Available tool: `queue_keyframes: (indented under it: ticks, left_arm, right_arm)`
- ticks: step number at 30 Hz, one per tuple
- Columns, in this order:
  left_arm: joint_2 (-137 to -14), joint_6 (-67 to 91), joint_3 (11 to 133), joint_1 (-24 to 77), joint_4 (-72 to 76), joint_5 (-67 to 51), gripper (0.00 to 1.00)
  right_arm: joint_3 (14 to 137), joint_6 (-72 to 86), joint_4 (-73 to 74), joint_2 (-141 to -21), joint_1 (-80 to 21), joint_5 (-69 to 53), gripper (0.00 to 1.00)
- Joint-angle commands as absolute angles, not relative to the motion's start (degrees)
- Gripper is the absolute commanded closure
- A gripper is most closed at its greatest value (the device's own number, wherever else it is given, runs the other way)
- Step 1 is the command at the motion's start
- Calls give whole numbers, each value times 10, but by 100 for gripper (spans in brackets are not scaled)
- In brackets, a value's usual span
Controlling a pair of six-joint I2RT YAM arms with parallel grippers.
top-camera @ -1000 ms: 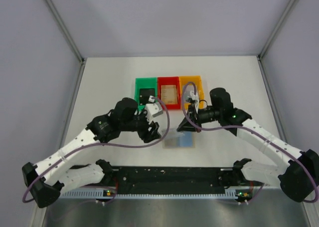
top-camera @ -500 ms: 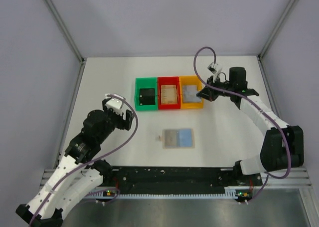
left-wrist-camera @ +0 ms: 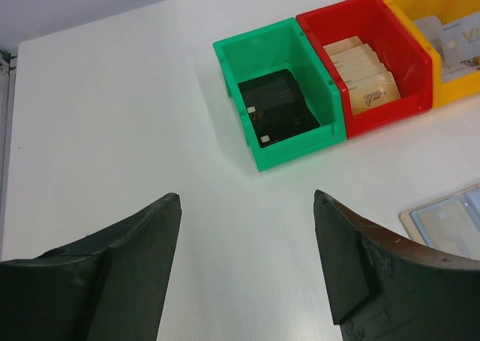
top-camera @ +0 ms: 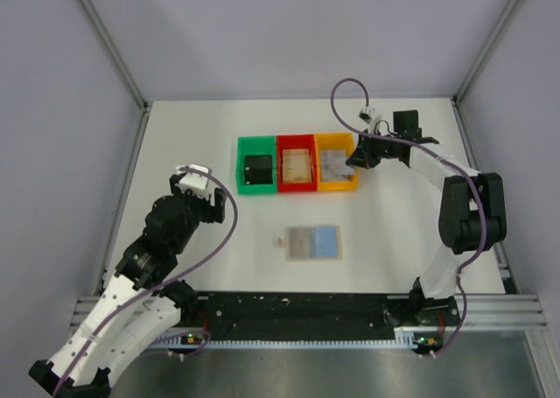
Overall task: Take the credit cards out of the card holder
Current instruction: Place the credit card in the storage box.
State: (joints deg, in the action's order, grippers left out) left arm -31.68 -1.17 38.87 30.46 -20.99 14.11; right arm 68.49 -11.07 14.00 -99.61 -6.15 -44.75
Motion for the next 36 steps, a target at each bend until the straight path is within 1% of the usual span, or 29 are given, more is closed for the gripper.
queue_keyframes:
  ticks: [1, 13, 16, 18, 19, 23, 24, 25, 27, 30, 33, 36]
  left_arm:
    - [-322, -10, 386, 301, -178, 149, 25]
    - [-327, -11, 383, 299, -178, 141, 25]
    - [-330, -10, 384, 299, -179, 139, 25]
    - [-330, -9, 384, 299, -179, 135, 25]
    - [-330, -9, 385, 299, -179, 134, 25]
    - [-325, -8, 383, 299, -179, 132, 25]
    - [-325, -8, 383, 299, -178, 131, 25]
    - [-324, -8, 383, 298, -178, 129, 25]
    - [-323, -7, 384, 297, -179, 127, 25]
    - [-322, -6, 383, 298, -179, 122, 25]
    - [-321, -4, 384, 297, -179, 113, 25]
    - [-320, -3, 384, 298, -180, 101, 25]
  right_arm:
    - [736, -139, 160, -1022, -65, -505, 100]
    - [773, -143, 179, -1083, -91, -507, 100]
    - [781, -143, 192, -1090, -92, -500, 98]
    - [786, -142, 201, -1088, -92, -480, 95]
    - [788, -141, 209, -1087, -93, -463, 92]
    - [790, -142, 234, -1060, -92, -415, 70]
    - [788, -141, 236, -1050, -92, -404, 60]
    - [787, -141, 236, -1040, -94, -396, 56]
    - [786, -140, 240, -1021, -96, -380, 53]
    - [786, -130, 245, -989, -103, -339, 52]
    - [782, -116, 250, -954, -115, -294, 49]
    - [770, -94, 252, -909, -132, -232, 43]
